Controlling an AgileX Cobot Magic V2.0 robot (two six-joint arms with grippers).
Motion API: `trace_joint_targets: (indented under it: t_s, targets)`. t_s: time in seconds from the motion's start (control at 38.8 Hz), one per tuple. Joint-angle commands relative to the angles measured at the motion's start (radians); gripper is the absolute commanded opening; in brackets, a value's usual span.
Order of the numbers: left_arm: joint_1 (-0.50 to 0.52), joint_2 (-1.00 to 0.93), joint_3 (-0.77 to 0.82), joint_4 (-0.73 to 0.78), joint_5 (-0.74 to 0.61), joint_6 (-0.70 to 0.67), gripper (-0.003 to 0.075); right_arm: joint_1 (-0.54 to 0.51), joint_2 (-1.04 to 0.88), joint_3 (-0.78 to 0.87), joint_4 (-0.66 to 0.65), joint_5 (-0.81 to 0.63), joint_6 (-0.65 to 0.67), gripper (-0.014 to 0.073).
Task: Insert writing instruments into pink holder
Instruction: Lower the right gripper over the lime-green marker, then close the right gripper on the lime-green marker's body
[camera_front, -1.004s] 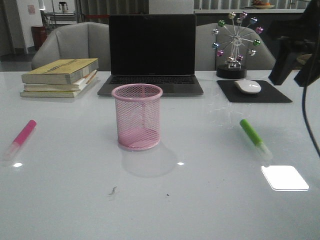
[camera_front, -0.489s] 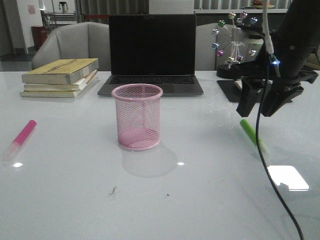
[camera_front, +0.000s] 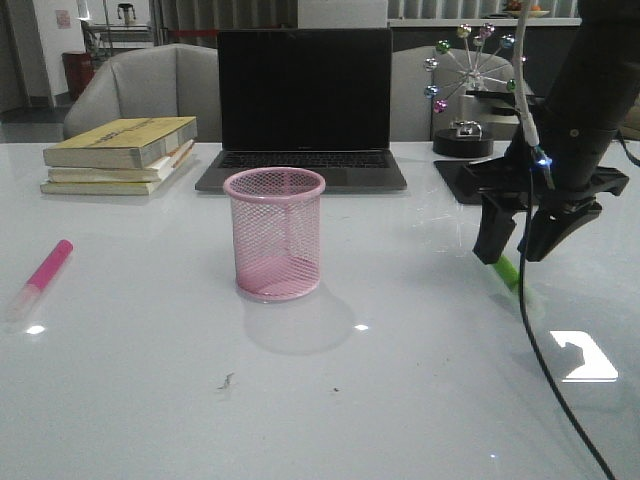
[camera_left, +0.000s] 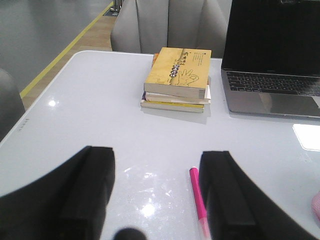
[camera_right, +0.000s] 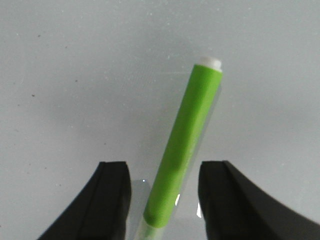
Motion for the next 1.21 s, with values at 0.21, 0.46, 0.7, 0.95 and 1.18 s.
trace_joint_targets:
  t_s: [0.21,0.46,0.7,0.95,1.18]
  targets:
    - [-0.006,0.003,-0.032,-0.01,-0.07,-0.006,0.0447,-0.002,-0.049,-0.036,0.004,-0.044,-0.01,0.0431]
    - [-0.006,0.003,-0.032,-0.01,-0.07,-0.006,0.0447,-0.002,-0.049,-0.036,0.004,-0.044,-0.01,0.0431]
    - [-0.006,0.003,-0.032,-0.01,-0.07,-0.006,0.0447,-0.002,-0.043,-0.036,0.004,-0.044,-0.01,0.0431]
    - [-0.006,0.003,-0.032,-0.008,-0.07,-0.006,0.0447,-0.002,0.011,-0.036,0.017,-0.012,-0.01,0.0431]
    - [-0.006,0.003,-0.032,-0.008,-0.07,-0.006,0.0447,-0.002,0.035,-0.036,0.017,-0.021,-0.01,0.0367]
